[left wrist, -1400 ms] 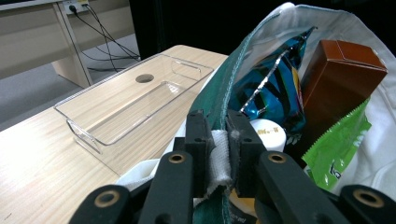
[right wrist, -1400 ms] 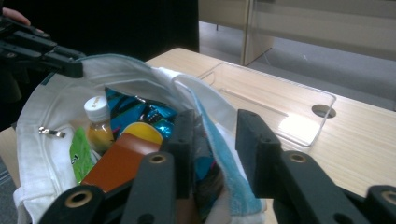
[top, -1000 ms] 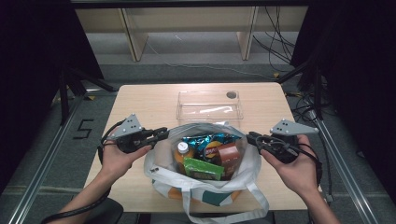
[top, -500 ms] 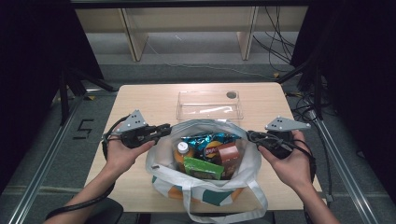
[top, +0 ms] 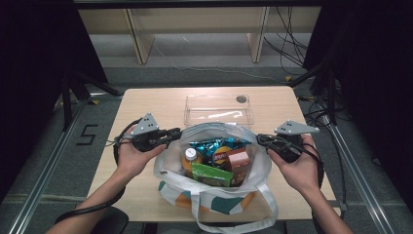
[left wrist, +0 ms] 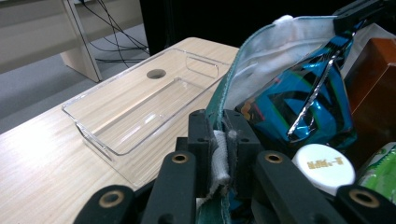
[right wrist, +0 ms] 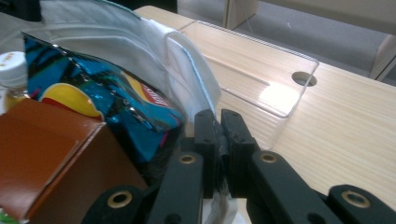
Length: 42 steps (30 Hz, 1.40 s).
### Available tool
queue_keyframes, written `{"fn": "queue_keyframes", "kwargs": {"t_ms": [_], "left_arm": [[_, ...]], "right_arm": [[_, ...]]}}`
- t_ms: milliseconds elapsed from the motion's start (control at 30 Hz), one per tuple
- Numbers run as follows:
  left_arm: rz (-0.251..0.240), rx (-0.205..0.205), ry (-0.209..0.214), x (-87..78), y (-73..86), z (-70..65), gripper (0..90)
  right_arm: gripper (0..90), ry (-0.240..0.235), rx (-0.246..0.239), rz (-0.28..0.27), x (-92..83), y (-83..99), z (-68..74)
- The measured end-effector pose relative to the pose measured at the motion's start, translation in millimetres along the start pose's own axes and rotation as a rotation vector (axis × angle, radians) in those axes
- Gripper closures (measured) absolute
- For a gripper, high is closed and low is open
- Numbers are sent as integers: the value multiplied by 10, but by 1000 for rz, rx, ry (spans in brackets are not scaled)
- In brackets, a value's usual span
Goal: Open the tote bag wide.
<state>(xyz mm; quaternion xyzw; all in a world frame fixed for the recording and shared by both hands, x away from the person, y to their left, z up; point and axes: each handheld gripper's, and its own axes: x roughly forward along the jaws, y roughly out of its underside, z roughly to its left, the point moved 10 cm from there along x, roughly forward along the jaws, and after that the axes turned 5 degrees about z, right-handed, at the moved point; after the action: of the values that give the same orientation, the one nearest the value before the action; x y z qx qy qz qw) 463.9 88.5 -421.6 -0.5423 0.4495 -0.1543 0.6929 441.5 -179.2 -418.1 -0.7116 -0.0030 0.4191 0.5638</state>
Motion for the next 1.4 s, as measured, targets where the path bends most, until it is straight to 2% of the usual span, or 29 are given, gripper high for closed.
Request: {"fn": "queue_keyframes", "kwargs": {"t_ms": [67,100,167,233,267,300,333,400,433,467,500,533,600,700,767,800,933,1000,1100,1167,1233,1267,1400], "left_arm": [[7,-4,3,51,24,9,817],[11,-8,3,68,34,16,817],[19,-8,0,91,49,33,818],[26,-8,-2,111,65,51,818],[26,-5,-2,119,71,57,818],[30,-7,-5,128,88,63,818],[34,-9,-5,137,107,65,818],[40,-15,-1,157,143,67,818],[46,-12,-4,171,166,73,819],[52,-16,-7,181,187,76,819],[52,-21,-4,191,200,74,819],[50,-27,2,206,213,69,819],[61,-27,2,225,249,56,820],[70,-16,6,250,282,50,821],[76,-18,2,268,308,55,821],[82,-18,-3,269,318,60,821],[93,-18,-7,300,368,76,821],[91,-17,-12,318,382,85,821],[102,-17,-7,337,412,86,822],[103,-21,-11,345,423,85,822],[108,-18,-13,351,433,91,822],[105,-9,-6,360,433,92,821],[116,-21,-10,394,473,91,821]], "right_arm": [[864,7,25,-9,39,6,6],[864,5,-2,4,50,18,-20],[864,12,-3,14,71,36,-37],[863,9,16,2,107,42,-30],[864,4,7,15,112,62,-36],[863,8,26,8,141,80,-24],[863,3,29,26,142,105,-23],[863,6,17,17,161,104,-40],[863,11,32,2,184,108,-32],[862,-1,20,18,205,137,-44],[862,5,22,0,232,127,-45],[862,-3,21,23,232,148,-37],[862,1,29,21,247,149,-31],[859,2,18,29,273,170,-47],[858,13,32,31,300,199,-46],[858,17,12,37,317,223,-70],[858,18,5,58,344,279,-77],[857,34,-9,42,375,283,-112],[854,20,36,43,412,315,-107],[853,22,20,52,425,337,-131],[853,25,25,39,439,334,-130],[853,20,1,44,444,339,-148],[851,23,25,65,456,386,-138]]}}
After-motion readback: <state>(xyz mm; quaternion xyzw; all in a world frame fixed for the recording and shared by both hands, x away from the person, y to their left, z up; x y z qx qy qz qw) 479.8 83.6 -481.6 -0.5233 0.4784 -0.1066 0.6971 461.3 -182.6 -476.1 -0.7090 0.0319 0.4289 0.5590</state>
